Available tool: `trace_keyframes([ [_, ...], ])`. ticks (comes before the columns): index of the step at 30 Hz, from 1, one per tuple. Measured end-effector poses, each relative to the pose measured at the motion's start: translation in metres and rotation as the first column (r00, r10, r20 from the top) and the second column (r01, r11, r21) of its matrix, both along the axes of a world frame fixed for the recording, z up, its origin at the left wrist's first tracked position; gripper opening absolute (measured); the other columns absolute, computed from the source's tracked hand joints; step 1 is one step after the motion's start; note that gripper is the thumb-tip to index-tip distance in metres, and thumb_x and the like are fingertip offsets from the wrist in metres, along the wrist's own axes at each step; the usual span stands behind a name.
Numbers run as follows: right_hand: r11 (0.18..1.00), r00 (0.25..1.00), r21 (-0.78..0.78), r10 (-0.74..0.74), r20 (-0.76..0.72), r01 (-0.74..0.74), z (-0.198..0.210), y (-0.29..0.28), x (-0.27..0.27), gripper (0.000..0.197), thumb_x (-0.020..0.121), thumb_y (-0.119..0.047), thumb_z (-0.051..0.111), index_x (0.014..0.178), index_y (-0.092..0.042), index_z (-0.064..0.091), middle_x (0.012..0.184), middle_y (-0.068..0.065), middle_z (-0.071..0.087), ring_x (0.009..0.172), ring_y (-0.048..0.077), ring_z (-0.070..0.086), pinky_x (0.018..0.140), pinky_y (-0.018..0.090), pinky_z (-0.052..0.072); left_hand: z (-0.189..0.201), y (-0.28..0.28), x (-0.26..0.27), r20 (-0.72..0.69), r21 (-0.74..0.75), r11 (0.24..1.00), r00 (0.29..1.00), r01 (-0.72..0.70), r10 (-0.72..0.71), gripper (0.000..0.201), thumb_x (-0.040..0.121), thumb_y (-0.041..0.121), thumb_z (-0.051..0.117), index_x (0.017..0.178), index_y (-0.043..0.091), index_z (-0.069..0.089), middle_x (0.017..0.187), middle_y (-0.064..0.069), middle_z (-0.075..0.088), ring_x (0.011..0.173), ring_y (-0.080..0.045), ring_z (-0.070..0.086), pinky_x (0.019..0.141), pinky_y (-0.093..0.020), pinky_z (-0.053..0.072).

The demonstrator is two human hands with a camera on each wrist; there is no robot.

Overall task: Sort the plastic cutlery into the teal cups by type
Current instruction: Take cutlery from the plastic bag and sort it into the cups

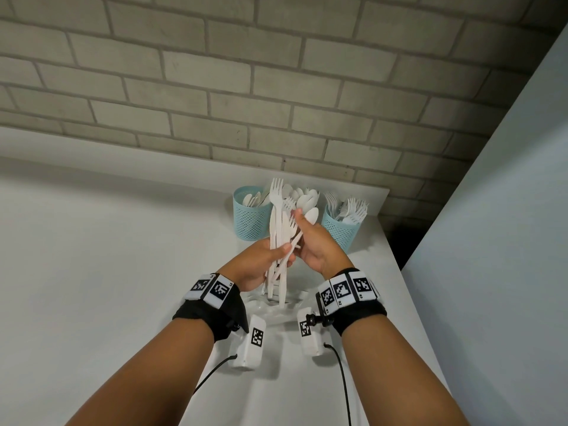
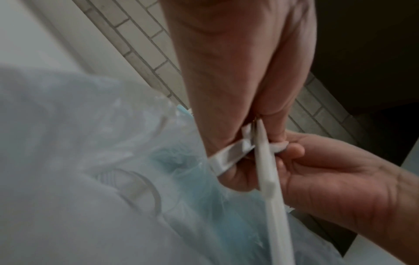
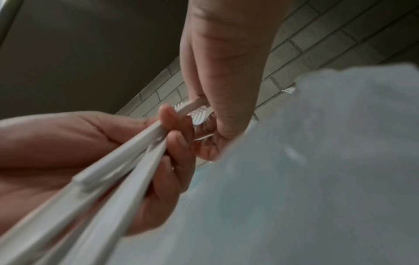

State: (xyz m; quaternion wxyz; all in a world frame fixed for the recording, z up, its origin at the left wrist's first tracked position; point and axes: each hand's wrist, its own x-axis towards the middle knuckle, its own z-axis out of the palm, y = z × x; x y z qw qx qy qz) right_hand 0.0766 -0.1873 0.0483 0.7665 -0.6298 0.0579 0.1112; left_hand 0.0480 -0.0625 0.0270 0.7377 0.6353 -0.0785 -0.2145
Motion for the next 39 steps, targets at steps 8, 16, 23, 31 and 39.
trace_keyframes([
  [8, 0.975, 0.970, -0.005, -0.220, 0.101, 0.222, 0.006, -0.010, 0.010, 0.032, 0.101, -0.038, 0.033, 0.108, -0.022, 0.059, 0.088, -0.001, 0.070, 0.078, 0.013, 0.061, 0.076, 0.031, 0.047, 0.002, 0.004, 0.000, -0.099, -0.095, 0.995, 0.995, -0.031, 0.021, 0.014, 0.098, 0.013, 0.043, 0.101, 0.013, 0.056, 0.082, -0.006, 0.064, 0.072, -0.016, 0.066, 0.073, -0.032, 0.054],
  [16, 0.852, 0.857, 0.214, -0.506, 0.096, 0.478, 0.016, -0.032, 0.019, 0.021, 0.103, -0.021, 0.030, 0.105, -0.017, 0.050, 0.072, 0.005, 0.060, 0.049, 0.010, 0.050, 0.043, 0.018, 0.041, -0.005, 0.011, -0.002, -0.172, -0.135, 0.990, 0.985, -0.027, 0.003, 0.022, 0.100, 0.014, 0.039, 0.117, 0.020, 0.052, 0.084, -0.003, 0.061, 0.066, -0.013, 0.055, 0.069, -0.031, 0.051],
  [23, 0.799, 0.787, 0.203, -0.597, 0.157, 0.566, 0.031, -0.031, 0.035, 0.017, 0.099, -0.033, 0.040, 0.091, -0.019, 0.044, 0.070, -0.002, 0.034, 0.051, 0.009, 0.029, 0.038, 0.017, 0.029, -0.004, 0.015, 0.002, -0.275, -0.250, 0.965, 0.962, -0.081, 0.010, 0.013, 0.099, 0.011, 0.038, 0.106, 0.020, 0.044, 0.061, 0.003, 0.040, 0.046, -0.006, 0.033, 0.044, -0.017, 0.033],
  [31, 0.718, 0.602, 0.309, -0.694, 0.394, 0.624, 0.070, -0.018, 0.062, 0.027, 0.103, -0.029, 0.027, 0.081, -0.020, 0.039, 0.071, -0.005, 0.036, 0.055, 0.008, 0.034, 0.052, 0.020, 0.035, 0.003, 0.014, 0.009, -0.212, -0.186, 0.966, 0.967, -0.180, 0.139, 0.020, 0.099, 0.025, 0.044, 0.110, 0.019, 0.061, 0.063, 0.003, 0.038, 0.051, -0.006, 0.029, 0.046, -0.015, 0.028],
  [39, 0.742, 0.540, 0.046, -0.528, 0.655, 0.669, 0.052, 0.000, 0.099, 0.023, 0.102, -0.023, 0.031, 0.086, -0.009, 0.038, 0.074, -0.002, 0.038, 0.071, 0.014, 0.037, 0.069, 0.027, 0.036, 0.002, 0.015, 0.019, -0.272, -0.290, 0.931, 0.952, -0.220, 0.140, 0.024, 0.098, 0.014, 0.044, 0.116, 0.006, 0.058, 0.069, 0.000, 0.056, 0.053, -0.006, 0.040, 0.042, -0.014, 0.034],
])
